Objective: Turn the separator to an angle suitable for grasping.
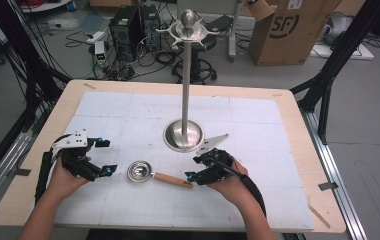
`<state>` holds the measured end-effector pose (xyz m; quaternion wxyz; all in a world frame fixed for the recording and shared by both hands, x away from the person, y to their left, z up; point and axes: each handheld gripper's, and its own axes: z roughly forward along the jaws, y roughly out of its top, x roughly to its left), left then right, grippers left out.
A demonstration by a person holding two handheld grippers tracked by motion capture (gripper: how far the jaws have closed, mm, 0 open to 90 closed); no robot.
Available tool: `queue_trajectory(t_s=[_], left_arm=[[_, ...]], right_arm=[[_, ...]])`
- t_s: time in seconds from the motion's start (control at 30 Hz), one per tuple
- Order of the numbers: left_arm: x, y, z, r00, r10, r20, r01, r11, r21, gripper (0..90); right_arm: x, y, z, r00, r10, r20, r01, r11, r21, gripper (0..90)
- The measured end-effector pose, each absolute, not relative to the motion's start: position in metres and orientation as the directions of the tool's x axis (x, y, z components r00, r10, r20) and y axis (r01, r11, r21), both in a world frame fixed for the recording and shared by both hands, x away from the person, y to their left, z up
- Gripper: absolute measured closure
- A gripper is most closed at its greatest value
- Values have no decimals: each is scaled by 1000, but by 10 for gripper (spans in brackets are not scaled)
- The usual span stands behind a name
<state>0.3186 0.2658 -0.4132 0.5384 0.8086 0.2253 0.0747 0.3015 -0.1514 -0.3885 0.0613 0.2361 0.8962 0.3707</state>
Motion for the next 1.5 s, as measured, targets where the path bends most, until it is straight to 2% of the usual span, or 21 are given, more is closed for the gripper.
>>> queue_trajectory(t_s=[0.23,0.37,0.73,1.2,1.33,1.5], left_arm=[[319,265,-414,887,445,-122,286,-321,903,17],[319,265,-414,886,449,-117,281,-319,905,17],[318,267,-412,888,444,-115,271,-306,912,17],[318,266,-412,898,426,-115,265,-312,913,17],[317,267,-410,895,433,-104,260,-317,912,17],[317,266,-411,897,430,-105,260,-319,911,17]], right_arm=[[293,-188,-396,-832,553,48,378,500,779,365],[294,-205,-392,-794,602,86,400,410,820,326],[296,-217,-392,-786,609,109,408,377,832,297],[301,-242,-390,-732,663,158,418,253,873,141],[301,-242,-391,-726,669,159,423,253,870,101],[302,-240,-392,-725,671,157,433,267,861,102]])
